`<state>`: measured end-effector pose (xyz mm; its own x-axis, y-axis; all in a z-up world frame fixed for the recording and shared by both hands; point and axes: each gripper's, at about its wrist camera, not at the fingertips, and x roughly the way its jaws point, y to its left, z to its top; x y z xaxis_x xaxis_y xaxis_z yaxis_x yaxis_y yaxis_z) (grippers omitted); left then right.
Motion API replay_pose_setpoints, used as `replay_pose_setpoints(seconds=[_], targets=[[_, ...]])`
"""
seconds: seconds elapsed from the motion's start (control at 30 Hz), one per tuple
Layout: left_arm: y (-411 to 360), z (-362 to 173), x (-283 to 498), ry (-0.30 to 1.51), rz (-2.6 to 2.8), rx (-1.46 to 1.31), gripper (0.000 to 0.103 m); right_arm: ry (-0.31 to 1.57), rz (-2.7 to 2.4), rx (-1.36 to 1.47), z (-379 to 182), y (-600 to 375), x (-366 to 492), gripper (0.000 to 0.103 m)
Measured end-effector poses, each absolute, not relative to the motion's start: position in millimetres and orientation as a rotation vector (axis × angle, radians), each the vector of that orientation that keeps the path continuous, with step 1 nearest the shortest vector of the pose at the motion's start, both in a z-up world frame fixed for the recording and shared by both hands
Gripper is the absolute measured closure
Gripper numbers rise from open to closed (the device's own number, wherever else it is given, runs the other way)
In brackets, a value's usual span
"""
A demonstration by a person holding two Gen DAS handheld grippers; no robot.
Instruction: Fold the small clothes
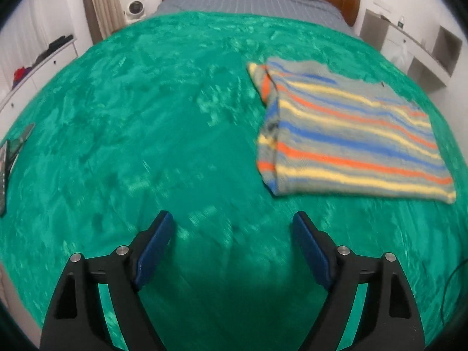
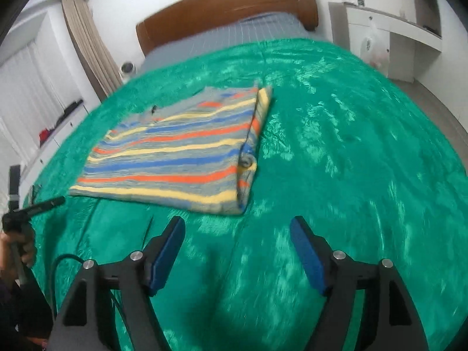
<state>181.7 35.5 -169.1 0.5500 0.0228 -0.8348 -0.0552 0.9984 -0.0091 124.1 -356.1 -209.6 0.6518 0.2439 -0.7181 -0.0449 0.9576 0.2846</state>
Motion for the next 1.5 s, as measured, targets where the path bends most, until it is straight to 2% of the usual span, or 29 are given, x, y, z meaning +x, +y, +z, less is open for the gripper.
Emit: replay_pose_setpoints(seconds=[0.37,0.6,0.8,0.87,1.0,1.13,1.23,1.27,1.3,1.37,1.5], targets=[[17.6,-145.7,152.1,0.921,0.042,0.038,0.018,0.844,0.150,0.285,-214.9,-365.8,81.7,0.029],[12.6,-152.5,149.8,0.928,0.039,0.057,0.018,0.811,0.171,0.261,-213.1,-362.4,73.8,0.029],[13.9,-189.3,142.5,0.906,0.041,0.071,0.013,0.823,0.154,0.250,-229.9,-366.0,68.9,0.025],[18.3,-191.1,135.2,0.869,0.040,0.045,0.005,0.838,0.158,0.288,-229.2,-368.2,70.8,0.025],[25.4,-199.7,130.8,0.812,0.013,0.029,0.000,0.853,0.231,0.283,-195.2,-355.7,110.6,0.025],[26.7,-206.4,123.5,0.742,0.010,-0.002,0.000,0.869,0.351,0.104,-148.4,-304.3,190.0,0.026],[26.3,-206.6,120.6,0.718,0.011,0.000,0.000,0.885,0.445,-0.029,-134.7,-250.5,254.4,0.029],[27.7,-206.8,120.4,0.714,0.006,-0.007,0.001,0.915,0.479,-0.066,-137.7,-227.8,283.7,0.035],[28.9,-206.9,119.7,0.709,0.001,-0.015,0.001,0.936,0.492,-0.075,-141.3,-216.2,301.3,0.045],[30.7,-207.2,118.6,0.701,-0.006,-0.026,0.001,1.000,0.506,-0.048,-155.7,-189.4,349.4,0.056],[31.8,-207.4,117.5,0.690,-0.014,-0.034,0.001,1.052,0.526,-0.006,-182.1,-147.7,409.4,0.060]])
